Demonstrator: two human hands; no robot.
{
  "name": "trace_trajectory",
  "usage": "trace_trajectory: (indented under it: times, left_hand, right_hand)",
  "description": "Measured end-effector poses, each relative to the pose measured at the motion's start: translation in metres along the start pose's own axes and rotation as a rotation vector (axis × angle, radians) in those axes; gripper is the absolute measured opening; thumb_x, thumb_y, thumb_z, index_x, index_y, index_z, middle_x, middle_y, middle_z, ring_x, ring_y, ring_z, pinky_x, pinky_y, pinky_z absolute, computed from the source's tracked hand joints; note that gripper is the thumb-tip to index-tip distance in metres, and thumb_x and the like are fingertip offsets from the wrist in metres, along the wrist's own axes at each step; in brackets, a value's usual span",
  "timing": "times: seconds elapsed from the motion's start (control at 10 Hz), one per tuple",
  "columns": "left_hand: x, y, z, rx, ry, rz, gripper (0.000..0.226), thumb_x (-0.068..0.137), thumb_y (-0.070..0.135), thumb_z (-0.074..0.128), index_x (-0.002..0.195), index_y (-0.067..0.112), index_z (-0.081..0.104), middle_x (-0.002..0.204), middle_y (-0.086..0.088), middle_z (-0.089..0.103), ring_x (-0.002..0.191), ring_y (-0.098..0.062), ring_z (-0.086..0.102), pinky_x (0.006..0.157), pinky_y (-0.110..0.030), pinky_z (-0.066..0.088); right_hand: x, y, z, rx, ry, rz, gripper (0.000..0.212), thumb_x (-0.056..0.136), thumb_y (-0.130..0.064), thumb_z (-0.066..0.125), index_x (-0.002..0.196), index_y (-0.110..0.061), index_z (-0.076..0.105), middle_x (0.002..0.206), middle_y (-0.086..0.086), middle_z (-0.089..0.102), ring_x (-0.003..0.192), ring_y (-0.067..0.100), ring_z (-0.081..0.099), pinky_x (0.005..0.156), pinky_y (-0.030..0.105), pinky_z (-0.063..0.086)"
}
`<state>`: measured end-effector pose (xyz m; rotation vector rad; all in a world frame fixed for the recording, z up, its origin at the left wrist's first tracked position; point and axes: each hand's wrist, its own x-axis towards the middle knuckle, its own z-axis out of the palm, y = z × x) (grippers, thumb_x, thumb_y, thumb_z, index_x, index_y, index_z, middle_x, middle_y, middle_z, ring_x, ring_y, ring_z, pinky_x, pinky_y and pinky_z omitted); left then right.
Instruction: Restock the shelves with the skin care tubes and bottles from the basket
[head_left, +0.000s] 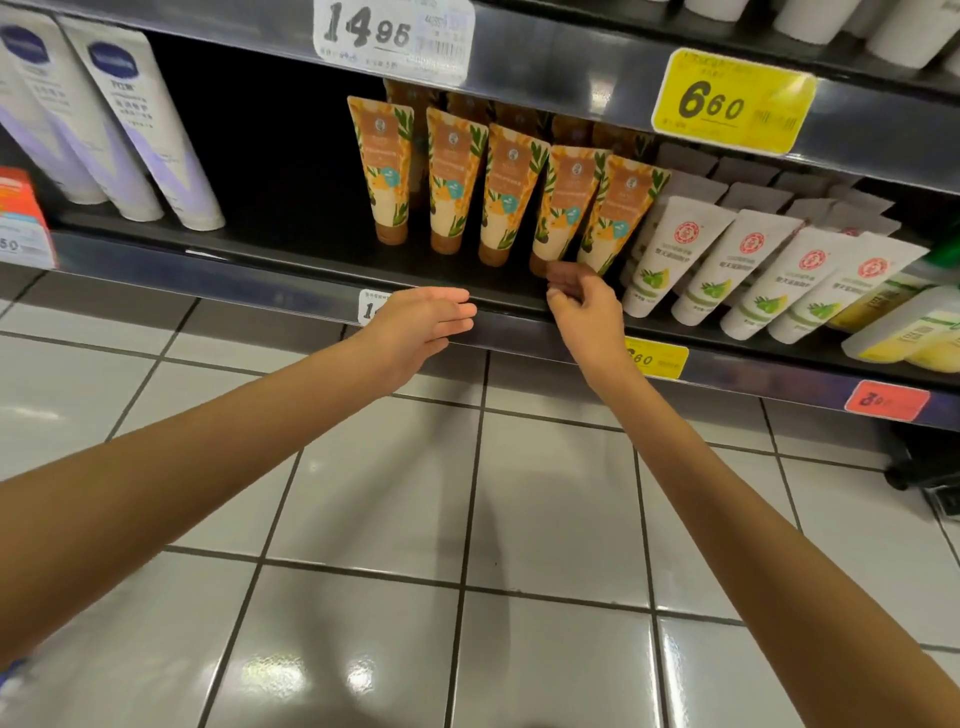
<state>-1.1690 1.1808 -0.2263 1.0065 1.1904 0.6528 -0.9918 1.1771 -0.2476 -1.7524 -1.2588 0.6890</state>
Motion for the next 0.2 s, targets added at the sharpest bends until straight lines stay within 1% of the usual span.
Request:
trace_trajectory:
  times: [0.1,0.2]
  left_hand:
    - [-0.009,0.009,0.0,-0.007,0.044,0.08,0.033,0.096,0.009,0.041,0.128,0.008,0.05,0.128,-0.008,0.057,0.111,-0.013,0.055,0.108,-0.033,0.036]
    - [-0.017,0.018,-0.002,-0.137,0.129,0.208,0.033,0.097,0.009,0.038,0.129,0.005,0.048,0.128,-0.012,0.056,0.118,-0.019,0.054,0.106,-0.032,0.037]
  right_hand:
    - [-0.018,-0.014,0.007,0.135,0.082,-0.01,0.027,0.092,-0.011,0.051,0.117,-0.009,0.06,0.114,0.006,0.064,0.094,0.006,0.056,0.085,0.017,0.045]
    - [-0.039,-0.037,0.017,0.333,0.077,-0.018,0.018,0.093,-0.016,0.052,0.107,-0.017,0.063,0.105,-0.001,0.065,0.099,0.01,0.06,0.091,0.025,0.049]
